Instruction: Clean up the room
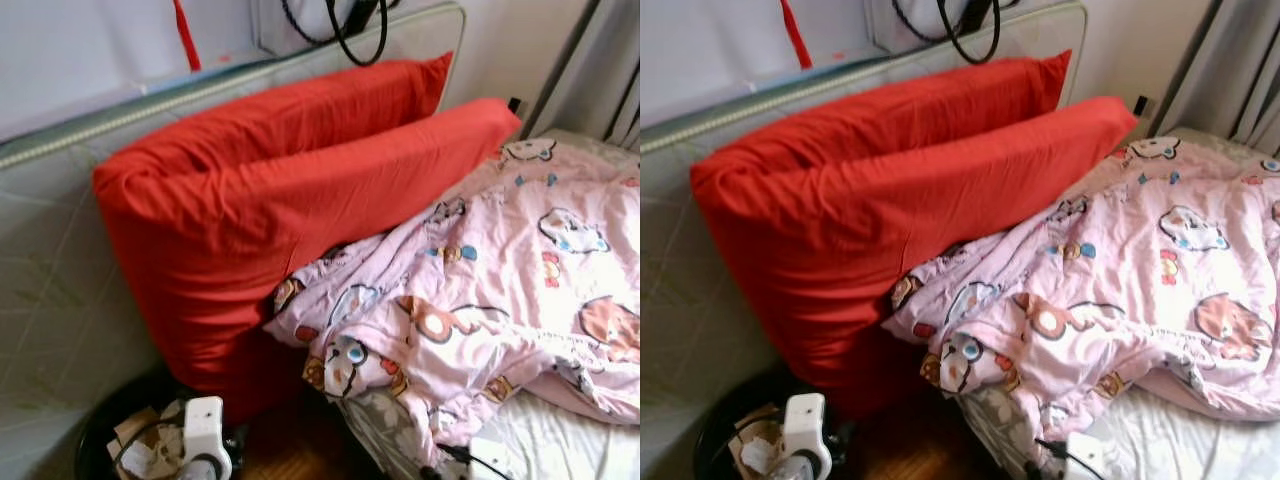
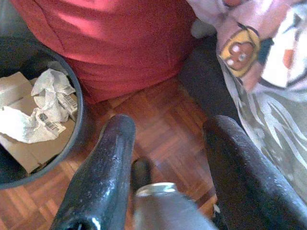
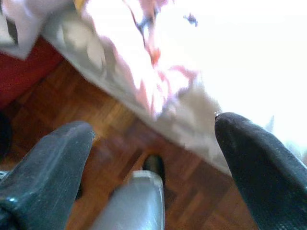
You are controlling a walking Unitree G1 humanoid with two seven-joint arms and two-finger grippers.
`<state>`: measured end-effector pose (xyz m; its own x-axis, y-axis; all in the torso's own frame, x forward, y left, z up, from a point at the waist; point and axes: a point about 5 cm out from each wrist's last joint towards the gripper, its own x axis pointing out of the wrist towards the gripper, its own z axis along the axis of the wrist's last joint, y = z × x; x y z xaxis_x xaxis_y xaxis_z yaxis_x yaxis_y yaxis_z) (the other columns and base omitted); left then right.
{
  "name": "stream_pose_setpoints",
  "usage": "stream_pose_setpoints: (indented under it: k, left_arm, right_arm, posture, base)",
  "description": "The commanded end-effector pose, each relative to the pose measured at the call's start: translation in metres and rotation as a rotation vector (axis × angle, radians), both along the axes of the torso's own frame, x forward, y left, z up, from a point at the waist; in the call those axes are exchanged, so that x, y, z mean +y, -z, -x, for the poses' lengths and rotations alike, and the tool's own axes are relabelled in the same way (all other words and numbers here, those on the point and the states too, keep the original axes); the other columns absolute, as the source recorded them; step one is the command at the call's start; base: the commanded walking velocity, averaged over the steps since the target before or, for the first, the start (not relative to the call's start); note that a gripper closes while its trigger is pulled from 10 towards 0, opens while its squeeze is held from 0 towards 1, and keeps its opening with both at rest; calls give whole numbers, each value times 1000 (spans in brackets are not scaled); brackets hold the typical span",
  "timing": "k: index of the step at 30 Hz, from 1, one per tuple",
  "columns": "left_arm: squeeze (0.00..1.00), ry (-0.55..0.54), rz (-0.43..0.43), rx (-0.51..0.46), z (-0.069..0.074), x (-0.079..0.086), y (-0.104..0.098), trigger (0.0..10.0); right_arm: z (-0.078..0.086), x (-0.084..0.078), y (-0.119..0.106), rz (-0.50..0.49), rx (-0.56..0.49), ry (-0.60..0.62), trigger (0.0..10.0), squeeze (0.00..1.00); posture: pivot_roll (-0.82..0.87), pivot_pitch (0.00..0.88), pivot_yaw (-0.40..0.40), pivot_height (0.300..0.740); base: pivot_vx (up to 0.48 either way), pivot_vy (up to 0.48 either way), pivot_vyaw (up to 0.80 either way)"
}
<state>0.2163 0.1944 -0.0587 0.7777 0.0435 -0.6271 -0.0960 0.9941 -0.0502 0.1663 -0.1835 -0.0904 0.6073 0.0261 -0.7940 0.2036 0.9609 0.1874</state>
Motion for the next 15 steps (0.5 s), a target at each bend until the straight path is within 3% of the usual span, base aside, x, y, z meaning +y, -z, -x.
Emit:
stream_pose_setpoints:
  k: [1, 5, 10, 13, 15]
  left_arm:
    - [0, -25, -3, -24, -3, 6, -3, 10000]
    - [0, -32, 2, -98, -14, 8, -13, 10000]
    - [0, -27, -4, -265, -35, 14, -36, 10000]
    - [0, -27, -6, -311, -39, 16, -42, 10000]
    - [0, -17, -12, -362, -43, 17, -49, 10000]
  right_arm:
    - [-4, 5, -2, -22, -37, 6, 10000, 0]
    - [-6, 5, -4, -28, -70, 3, 10000, 0]
    - [-9, 3, -8, -34, -139, 18, 10000, 0]
    - [-10, 3, -9, -41, -161, 31, 10000, 0]
    - [-67, 12, -42, -32, -352, -1, 10000, 0]
  posture:
    - [78, 138, -65, 740]
    - [77, 148, -67, 740]
    - [84, 165, -70, 740]
    - [85, 170, -71, 740]
    - [81, 175, -73, 740]
  base:
    - [0, 0, 0]
    - [0, 0, 0]
    - [0, 0, 0]
    - [0, 0, 0]
    - [0, 0, 0]
